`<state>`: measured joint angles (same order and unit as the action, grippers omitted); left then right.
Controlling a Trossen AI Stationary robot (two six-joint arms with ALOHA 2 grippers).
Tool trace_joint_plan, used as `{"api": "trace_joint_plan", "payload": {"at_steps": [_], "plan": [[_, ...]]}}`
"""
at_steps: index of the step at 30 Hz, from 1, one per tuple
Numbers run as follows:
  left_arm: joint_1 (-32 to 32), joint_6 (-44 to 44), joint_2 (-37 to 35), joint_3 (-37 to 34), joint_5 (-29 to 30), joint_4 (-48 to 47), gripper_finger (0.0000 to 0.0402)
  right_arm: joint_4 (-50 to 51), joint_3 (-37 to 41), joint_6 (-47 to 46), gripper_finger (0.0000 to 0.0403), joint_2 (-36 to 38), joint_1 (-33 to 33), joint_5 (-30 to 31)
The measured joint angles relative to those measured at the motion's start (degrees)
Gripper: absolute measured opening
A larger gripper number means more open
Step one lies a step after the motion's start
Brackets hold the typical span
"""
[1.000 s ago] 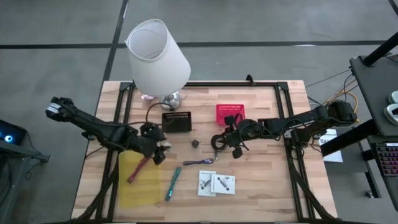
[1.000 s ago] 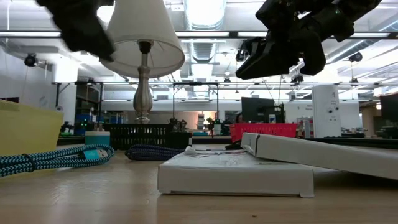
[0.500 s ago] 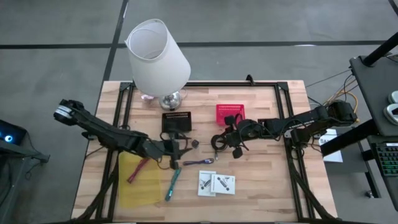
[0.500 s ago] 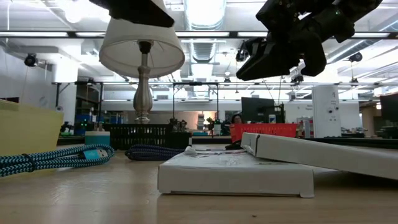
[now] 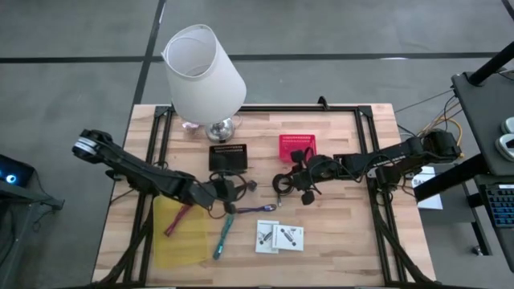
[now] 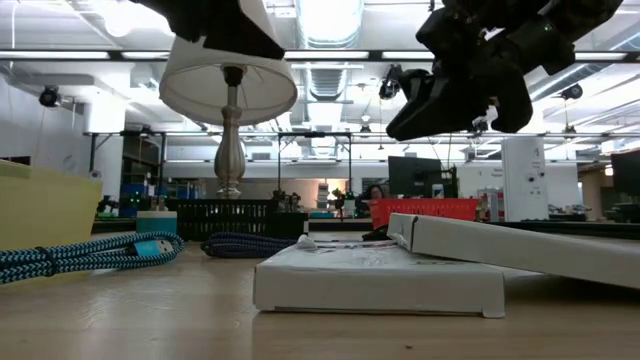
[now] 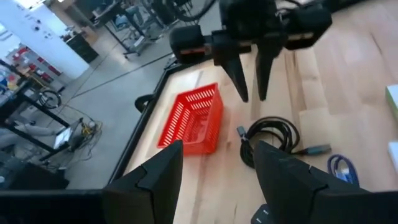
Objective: Pick and place items into bin
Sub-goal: Put the black charger cable into the yellow bin
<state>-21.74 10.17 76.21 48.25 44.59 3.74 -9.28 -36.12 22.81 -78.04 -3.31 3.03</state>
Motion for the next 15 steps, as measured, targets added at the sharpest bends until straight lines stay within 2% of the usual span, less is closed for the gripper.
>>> {"api": "trace_joint_plan", "payload": {"at_steps": [6, 10, 15], "plan": [[0.0, -2.3, -2.56, 0.02, 2.41, -0.26, 0.018, 1.82, 0.0, 1.2, 0.0082, 0.02, -0.02, -0.12], [-0.01, -2.38, -3.93, -0.14, 2.38, -1.84, 0.018, 6.32, 0.0, 0.68, 0.0111, 0.02, -0.07, -1.84], [-0.04, -2.36, -4.09, -1.47, 2.37, -1.75, 0.018, 7.17, 0.02, 0.1, 0.0148, 0.02, -0.09, -3.23]]}}
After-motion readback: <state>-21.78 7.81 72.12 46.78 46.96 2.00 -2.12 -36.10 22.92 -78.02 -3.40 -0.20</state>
